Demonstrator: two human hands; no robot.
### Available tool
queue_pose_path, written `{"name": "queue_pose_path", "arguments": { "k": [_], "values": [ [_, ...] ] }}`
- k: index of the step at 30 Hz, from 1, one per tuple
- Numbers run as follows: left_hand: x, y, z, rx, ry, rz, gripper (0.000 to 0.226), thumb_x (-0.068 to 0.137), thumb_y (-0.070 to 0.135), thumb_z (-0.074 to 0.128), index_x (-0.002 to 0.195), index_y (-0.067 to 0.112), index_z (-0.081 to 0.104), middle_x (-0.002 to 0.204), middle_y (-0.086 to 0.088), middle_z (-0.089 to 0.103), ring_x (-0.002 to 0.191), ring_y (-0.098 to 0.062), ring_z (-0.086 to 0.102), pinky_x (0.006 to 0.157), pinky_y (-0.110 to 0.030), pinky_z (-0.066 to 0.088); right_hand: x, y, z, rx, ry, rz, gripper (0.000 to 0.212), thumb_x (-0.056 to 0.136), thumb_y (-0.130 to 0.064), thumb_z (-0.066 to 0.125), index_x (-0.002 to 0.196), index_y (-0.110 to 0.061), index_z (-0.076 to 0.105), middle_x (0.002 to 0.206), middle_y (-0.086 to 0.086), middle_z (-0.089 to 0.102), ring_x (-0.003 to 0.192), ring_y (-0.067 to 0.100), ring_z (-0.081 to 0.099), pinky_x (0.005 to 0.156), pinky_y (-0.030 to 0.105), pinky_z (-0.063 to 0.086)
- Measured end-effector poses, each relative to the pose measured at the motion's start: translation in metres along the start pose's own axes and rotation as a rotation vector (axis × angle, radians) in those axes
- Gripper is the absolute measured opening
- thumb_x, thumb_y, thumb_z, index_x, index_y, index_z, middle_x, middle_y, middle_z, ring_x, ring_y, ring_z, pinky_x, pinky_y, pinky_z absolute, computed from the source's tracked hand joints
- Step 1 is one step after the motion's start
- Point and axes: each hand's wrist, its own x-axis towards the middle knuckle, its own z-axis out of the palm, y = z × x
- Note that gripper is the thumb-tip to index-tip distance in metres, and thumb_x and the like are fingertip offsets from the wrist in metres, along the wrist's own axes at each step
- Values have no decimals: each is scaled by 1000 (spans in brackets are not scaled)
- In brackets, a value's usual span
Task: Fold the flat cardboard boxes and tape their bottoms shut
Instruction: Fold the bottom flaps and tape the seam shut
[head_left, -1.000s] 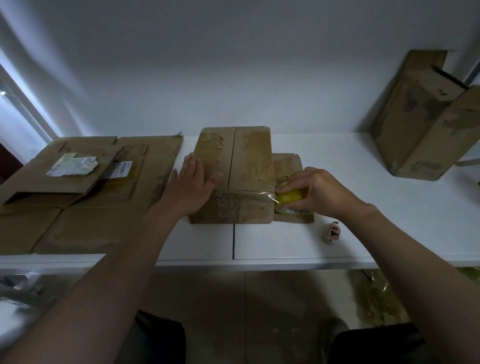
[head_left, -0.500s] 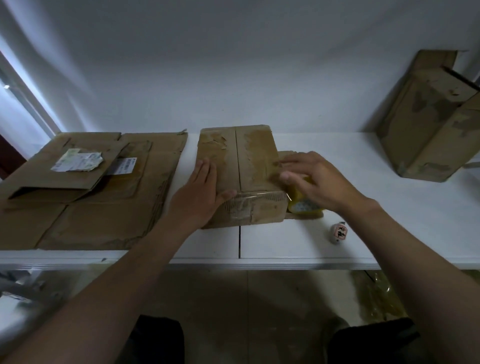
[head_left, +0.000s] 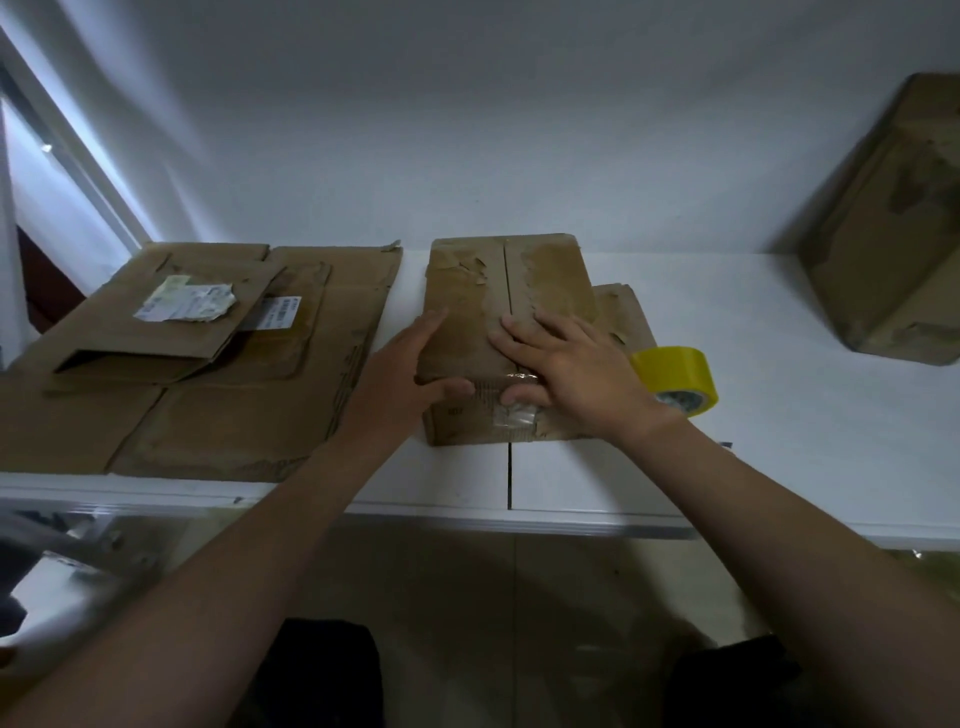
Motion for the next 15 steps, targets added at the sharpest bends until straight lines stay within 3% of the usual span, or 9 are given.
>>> {"name": "queue_pose_path", "arguments": {
  "k": [5, 7, 9, 15],
  "values": [
    [-14, -8, -7, -267, 74, -201, 82, 71, 39, 85, 143, 21, 50, 142, 5, 54, 122, -15, 58, 95, -37, 53, 0, 1, -3, 45, -21, 2, 78, 87, -72, 33, 156, -36, 34, 163, -9, 32, 150, 28, 27, 119, 47, 24],
    [-23, -8, -13, -180, 140, -261, 55, 74, 38, 85, 121, 17, 67, 115, 4, 70, 102, -13, 68, 80, -31, 56, 0, 0, -2, 38, -9, -4, 78, 87, -74, 30, 155, -35, 36, 162, -7, 34, 148, 29, 30, 118, 47, 25],
    [-34, -3, -16, -19, 174, -220, 31, 80, 40, 81, 98, 15, 77, 88, 5, 74, 82, -9, 68, 67, -25, 52, 0, 0, 0, 38, 2, -8, 81, 86, -76, 25, 154, -35, 39, 160, -7, 37, 147, 30, 33, 116, 48, 28],
    [-40, 7, -10, 216, 193, -111, 23, 94, 32, 69, 78, 16, 70, 68, 4, 62, 65, -10, 58, 56, -23, 38, 0, -2, -2, 36, 2, 11, 77, 87, -73, 32, 154, -36, 37, 161, -8, 35, 148, 29, 31, 118, 48, 26]
  ]
}}
